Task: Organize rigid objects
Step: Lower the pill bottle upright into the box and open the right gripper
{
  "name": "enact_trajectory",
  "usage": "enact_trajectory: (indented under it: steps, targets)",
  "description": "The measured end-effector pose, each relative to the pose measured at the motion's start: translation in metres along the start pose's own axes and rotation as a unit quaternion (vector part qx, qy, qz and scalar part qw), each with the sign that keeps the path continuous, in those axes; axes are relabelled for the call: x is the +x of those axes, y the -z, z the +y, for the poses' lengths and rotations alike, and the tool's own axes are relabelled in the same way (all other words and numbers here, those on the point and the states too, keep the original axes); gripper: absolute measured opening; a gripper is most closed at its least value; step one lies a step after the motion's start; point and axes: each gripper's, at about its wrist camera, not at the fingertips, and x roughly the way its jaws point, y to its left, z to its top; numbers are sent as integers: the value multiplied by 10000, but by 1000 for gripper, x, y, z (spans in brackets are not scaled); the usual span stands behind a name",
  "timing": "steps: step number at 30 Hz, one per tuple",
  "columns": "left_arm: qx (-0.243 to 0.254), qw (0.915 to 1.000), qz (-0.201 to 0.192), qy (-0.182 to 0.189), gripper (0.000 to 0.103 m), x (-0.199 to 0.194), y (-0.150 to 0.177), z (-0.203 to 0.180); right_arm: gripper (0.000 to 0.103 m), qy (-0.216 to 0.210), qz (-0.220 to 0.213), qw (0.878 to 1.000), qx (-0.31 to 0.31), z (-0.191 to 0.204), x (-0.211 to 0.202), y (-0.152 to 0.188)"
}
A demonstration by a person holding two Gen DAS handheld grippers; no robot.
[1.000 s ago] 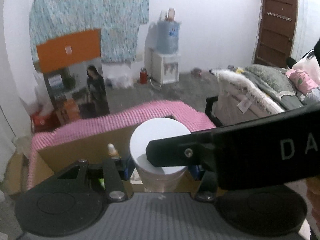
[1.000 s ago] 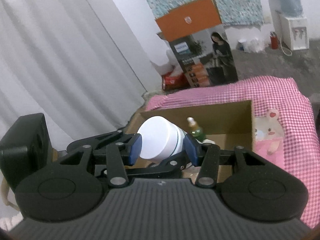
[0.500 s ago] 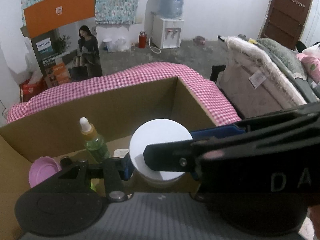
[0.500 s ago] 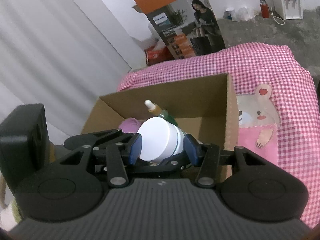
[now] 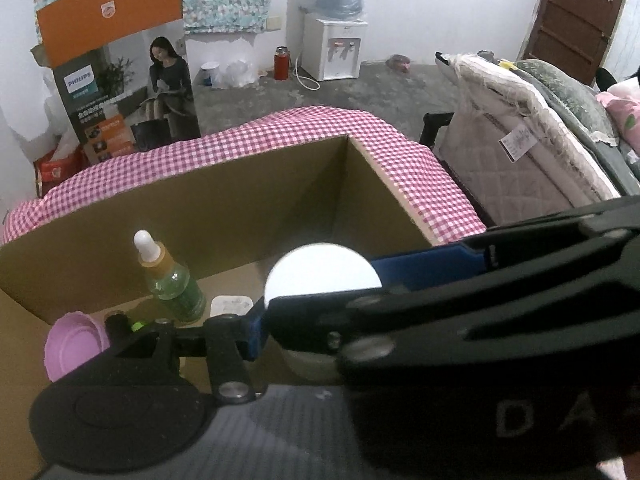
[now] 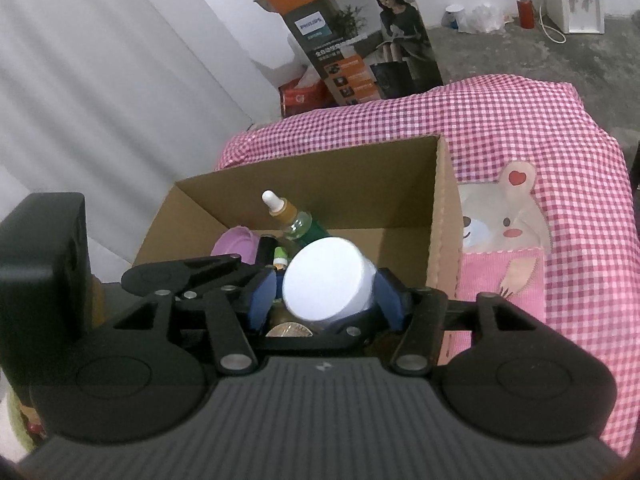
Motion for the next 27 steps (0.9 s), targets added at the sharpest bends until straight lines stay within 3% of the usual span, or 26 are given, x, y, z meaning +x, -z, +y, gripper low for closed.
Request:
enact_trajectory:
  steps: [8,15,18,22,27]
  targets:
    - [76,9993,-367,17,82,-28,4,-4,68,-81,-225,9997,39,3,-13,2]
    - [106,9950,-983,-118,94,-93,21,0,76,-292,-907,9954,81,19,-58,9]
    - [86,9908,-1301,-366,101,-126,36,6,82,-334,-1319,9907,13,31,-87,19]
    - [-151,9838,-1664,-643,103,-166,60,21,88,-224,-1795,9834,-123,50,-121,41]
    - [-529,9773,-1665,-1201,103,-191,83,34,99,42,-2195,9755,-114,65,-143,76]
